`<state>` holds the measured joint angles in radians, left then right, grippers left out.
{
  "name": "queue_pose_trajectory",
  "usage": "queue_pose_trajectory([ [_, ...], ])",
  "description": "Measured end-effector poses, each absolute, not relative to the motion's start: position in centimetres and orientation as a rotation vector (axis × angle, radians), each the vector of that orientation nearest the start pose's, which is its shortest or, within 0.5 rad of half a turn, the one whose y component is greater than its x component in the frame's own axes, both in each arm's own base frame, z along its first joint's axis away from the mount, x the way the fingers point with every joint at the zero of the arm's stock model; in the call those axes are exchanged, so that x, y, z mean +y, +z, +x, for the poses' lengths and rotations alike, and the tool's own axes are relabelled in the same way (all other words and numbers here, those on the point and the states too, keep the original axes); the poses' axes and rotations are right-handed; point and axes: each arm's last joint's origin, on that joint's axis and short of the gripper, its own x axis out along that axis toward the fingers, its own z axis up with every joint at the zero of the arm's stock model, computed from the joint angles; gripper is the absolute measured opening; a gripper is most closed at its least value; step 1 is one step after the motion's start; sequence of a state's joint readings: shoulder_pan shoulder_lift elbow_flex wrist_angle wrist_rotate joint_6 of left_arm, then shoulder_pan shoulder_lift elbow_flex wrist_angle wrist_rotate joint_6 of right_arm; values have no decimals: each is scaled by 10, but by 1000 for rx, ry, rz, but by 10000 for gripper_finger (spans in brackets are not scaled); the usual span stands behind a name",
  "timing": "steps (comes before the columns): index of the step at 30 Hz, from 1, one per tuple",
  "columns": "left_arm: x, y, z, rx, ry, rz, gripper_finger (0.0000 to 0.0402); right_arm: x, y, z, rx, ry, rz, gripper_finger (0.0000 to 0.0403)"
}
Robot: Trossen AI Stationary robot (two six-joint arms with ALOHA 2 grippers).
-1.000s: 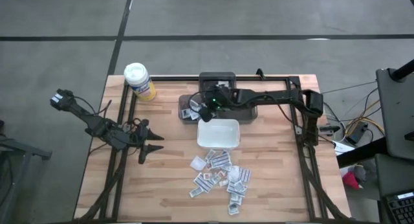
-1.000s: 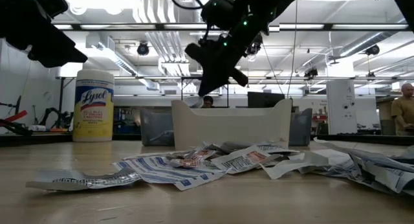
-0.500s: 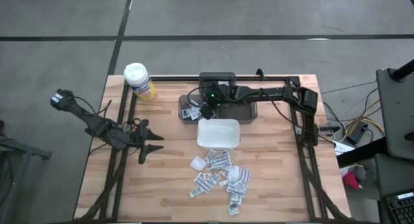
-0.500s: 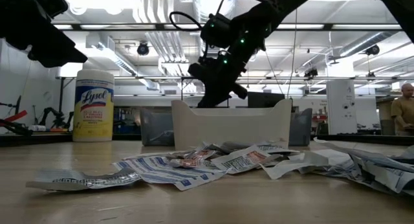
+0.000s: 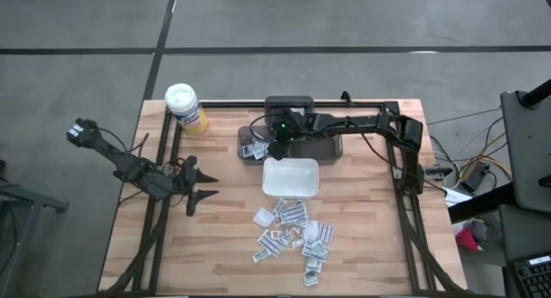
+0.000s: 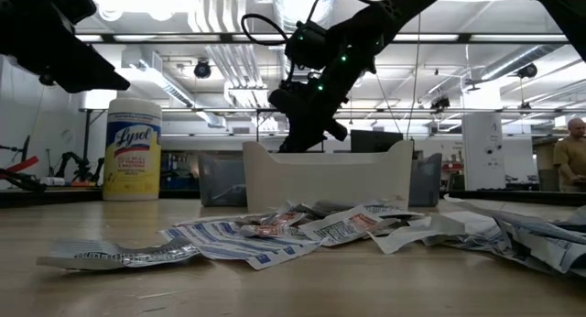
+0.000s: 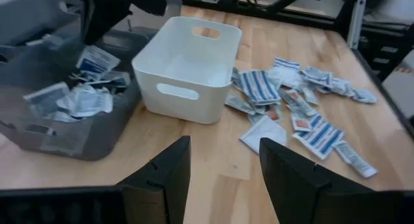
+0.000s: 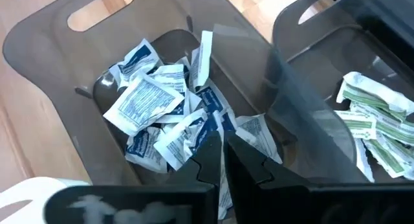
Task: Pick & Place First Aid Supplies
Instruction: Put the alcohol pad into the left black bin
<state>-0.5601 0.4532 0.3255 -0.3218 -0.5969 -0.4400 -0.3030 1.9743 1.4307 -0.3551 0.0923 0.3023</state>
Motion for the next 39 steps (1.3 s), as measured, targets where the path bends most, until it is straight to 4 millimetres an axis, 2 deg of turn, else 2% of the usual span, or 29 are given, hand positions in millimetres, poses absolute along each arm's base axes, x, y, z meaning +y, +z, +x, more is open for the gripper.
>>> queue_pose_trajectory([
  [11, -41, 199, 103, 336, 127, -171, 177, -136, 199, 401, 825, -525, 386, 108],
  [16, -37, 199, 96, 287, 95, -173, 177, -133, 214, 398, 786, -517, 384, 123],
  [20, -35, 204, 91, 243, 46, -164, 177, -123, 235, 394, 739, -494, 374, 128],
  [24, -34, 208, 85, 204, -28, -150, 177, -110, 257, 390, 695, -458, 353, 130],
  [30, -35, 199, 81, 194, -147, -157, 177, -76, 282, 385, 648, -368, 304, 123],
  [39, -39, 170, 81, 252, -257, -201, 177, -4, 296, 376, 715, -183, 259, 108],
])
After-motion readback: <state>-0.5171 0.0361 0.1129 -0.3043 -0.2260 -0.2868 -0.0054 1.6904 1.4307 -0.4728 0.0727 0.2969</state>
